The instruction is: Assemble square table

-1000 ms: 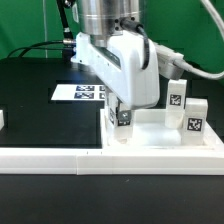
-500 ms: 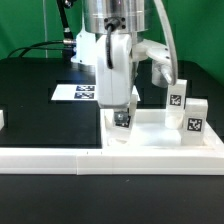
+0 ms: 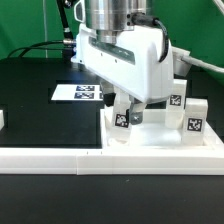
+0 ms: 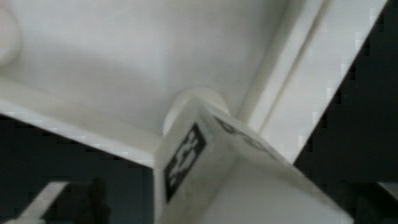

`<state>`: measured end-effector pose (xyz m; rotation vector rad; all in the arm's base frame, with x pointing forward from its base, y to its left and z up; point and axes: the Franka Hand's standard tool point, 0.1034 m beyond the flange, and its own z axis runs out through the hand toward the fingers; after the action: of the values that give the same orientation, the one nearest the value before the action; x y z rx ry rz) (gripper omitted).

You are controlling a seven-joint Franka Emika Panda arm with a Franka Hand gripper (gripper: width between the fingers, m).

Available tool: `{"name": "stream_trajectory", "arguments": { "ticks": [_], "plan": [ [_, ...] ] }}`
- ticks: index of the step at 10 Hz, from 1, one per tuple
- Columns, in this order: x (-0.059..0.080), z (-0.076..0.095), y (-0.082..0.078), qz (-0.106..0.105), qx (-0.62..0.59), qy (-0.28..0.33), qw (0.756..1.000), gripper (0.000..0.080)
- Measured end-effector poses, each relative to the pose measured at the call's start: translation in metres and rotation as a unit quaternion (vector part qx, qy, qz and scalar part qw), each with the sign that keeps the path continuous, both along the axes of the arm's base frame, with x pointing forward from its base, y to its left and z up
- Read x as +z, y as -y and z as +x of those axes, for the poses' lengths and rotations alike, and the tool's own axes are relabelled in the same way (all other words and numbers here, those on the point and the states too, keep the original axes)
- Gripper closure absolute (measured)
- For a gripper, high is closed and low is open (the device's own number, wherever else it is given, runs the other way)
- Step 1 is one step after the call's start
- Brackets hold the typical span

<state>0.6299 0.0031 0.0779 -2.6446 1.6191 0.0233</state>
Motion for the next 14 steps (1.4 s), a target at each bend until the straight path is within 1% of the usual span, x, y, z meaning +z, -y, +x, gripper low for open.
{"name": "stream_trajectory", "arguments": {
  "ticks": [1, 2, 3, 4, 5, 6, 8, 9, 10, 11, 12, 14],
  "plan": [
    [0.0, 0.0, 0.0, 0.0, 0.033, 0.001, 0.999, 0.0152],
    [0.0, 0.0, -0.001, -0.008, 0.09, 0.002, 0.996, 0.0152],
    [0.002, 0.003, -0.008, -0.031, 0.214, 0.005, 0.976, 0.0151],
    [0.002, 0.004, -0.015, -0.034, 0.302, 0.009, 0.953, 0.0151],
    [-0.001, 0.002, -0.011, -0.036, 0.353, 0.01, 0.935, 0.0151],
    [-0.003, -0.001, -0.007, -0.042, 0.381, 0.016, 0.924, 0.0151],
    [-0.003, -0.001, -0.008, -0.041, 0.365, 0.016, 0.93, 0.0151],
    [-0.004, -0.001, -0.007, -0.042, 0.364, 0.016, 0.93, 0.0242],
    [-0.004, -0.001, -0.007, -0.041, 0.344, 0.015, 0.938, 0.0382],
    [-0.005, -0.001, -0.007, -0.04, 0.306, 0.015, 0.951, 0.0382],
    [-0.005, -0.001, -0.007, -0.04, 0.274, 0.015, 0.961, 0.051],
    [-0.005, -0.001, -0.006, -0.04, 0.203, 0.015, 0.978, 0.0509]
  ]
}}
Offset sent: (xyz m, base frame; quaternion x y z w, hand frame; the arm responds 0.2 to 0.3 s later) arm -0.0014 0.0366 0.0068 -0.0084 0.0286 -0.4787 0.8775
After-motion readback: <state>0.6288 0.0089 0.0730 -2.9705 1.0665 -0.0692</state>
